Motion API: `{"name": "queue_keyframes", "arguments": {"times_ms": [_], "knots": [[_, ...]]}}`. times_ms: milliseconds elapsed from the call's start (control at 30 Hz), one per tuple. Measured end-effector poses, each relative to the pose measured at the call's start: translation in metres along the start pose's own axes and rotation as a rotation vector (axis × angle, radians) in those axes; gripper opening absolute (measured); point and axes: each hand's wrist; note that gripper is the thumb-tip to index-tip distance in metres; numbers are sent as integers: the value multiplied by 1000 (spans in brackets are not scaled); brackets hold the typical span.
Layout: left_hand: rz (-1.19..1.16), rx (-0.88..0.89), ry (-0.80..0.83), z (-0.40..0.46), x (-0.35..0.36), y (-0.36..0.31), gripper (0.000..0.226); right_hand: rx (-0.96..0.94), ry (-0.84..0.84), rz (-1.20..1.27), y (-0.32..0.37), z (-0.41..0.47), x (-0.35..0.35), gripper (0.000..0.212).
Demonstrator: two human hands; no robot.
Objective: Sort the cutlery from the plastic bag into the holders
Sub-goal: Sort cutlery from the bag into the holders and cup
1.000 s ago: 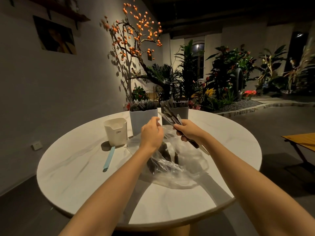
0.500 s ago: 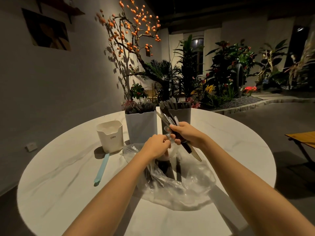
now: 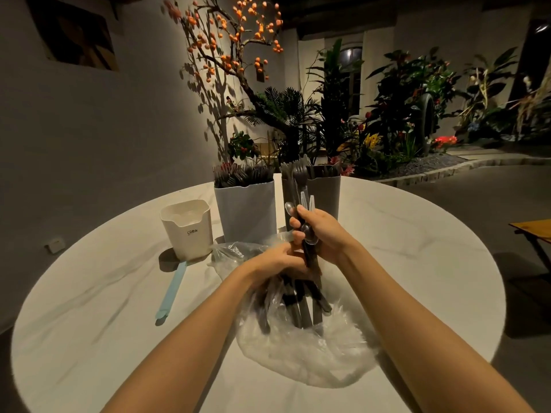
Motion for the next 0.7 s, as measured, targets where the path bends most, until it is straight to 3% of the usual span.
{"name": "queue_keyframes", "arguments": {"times_ms": [67, 167, 267, 533, 700], "knots": [[-25, -100, 81, -1, -5, 0, 37, -2, -32, 79, -2, 0, 1, 26], [68, -127, 140, 0, -4, 0, 26, -40, -97, 108, -4, 1, -2, 28], [39, -112, 74, -1, 0, 1, 18, -73, -118, 128, -3, 0, -2, 27], [0, -38, 60, -10, -9, -1, 23, -138, -217, 326, -3, -3, -5, 24], [-245, 16, -51, -17, -17, 0, 24, -112, -256, 389, -6, -3, -6, 21]]}}
Point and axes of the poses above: each hand's wrist, its own z-axis towards the middle knuckle, its own x-axis out of the palm, y = z × x, and after that the axes turned 12 degrees about -z, right-handed
